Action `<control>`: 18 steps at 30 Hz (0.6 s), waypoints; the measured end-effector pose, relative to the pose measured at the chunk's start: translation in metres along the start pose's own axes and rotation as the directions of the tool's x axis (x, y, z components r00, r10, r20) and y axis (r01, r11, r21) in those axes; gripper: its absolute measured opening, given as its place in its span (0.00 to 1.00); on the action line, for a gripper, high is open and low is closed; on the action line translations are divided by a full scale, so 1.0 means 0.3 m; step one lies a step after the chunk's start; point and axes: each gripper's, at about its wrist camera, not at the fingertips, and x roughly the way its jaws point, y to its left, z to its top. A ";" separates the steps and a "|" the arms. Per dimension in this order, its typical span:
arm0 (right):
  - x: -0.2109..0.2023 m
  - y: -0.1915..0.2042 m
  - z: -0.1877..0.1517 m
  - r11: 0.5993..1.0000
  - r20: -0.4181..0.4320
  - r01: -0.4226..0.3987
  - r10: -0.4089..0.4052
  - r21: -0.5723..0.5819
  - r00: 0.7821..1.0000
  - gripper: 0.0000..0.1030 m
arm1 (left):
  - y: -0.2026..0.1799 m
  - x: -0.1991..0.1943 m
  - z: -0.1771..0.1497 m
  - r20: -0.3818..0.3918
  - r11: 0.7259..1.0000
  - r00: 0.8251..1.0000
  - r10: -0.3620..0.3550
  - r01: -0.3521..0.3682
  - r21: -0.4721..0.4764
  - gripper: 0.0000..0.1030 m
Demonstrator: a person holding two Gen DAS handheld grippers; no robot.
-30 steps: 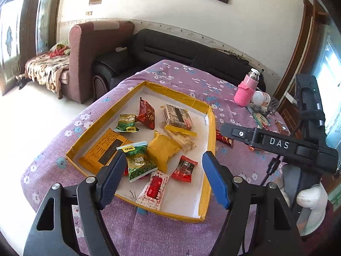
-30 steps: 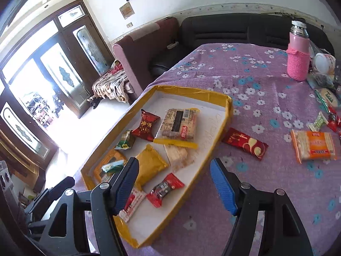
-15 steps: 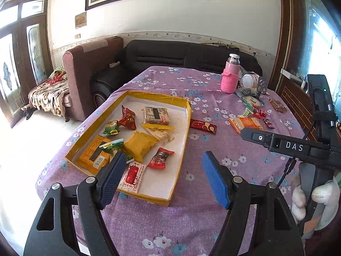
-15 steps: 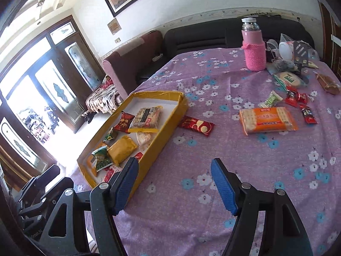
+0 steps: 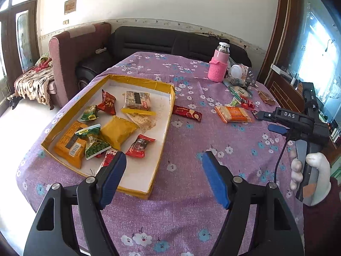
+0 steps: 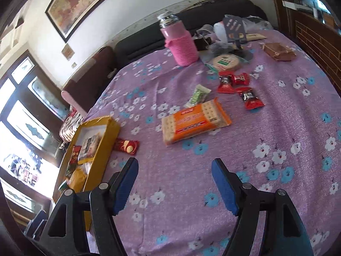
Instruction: Organize snacks
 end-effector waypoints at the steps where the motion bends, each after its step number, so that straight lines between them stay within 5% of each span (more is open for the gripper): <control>1: 0.016 -0.021 0.014 1.000 -0.003 0.003 -0.003 0.024 1.000 0.72 | 0.003 0.009 -0.001 -0.007 1.000 1.000 -0.006 0.006 -0.003 0.72; 10: 0.162 -0.056 0.112 0.991 0.007 0.097 -0.098 0.088 0.995 0.72 | 0.032 0.084 0.001 -0.047 1.000 0.999 -0.021 0.020 -0.019 0.72; 18: 0.373 -0.028 0.284 0.946 0.010 0.323 -0.323 -0.004 0.946 0.70 | 0.039 0.121 0.002 -0.072 0.999 0.997 -0.033 0.032 -0.018 0.72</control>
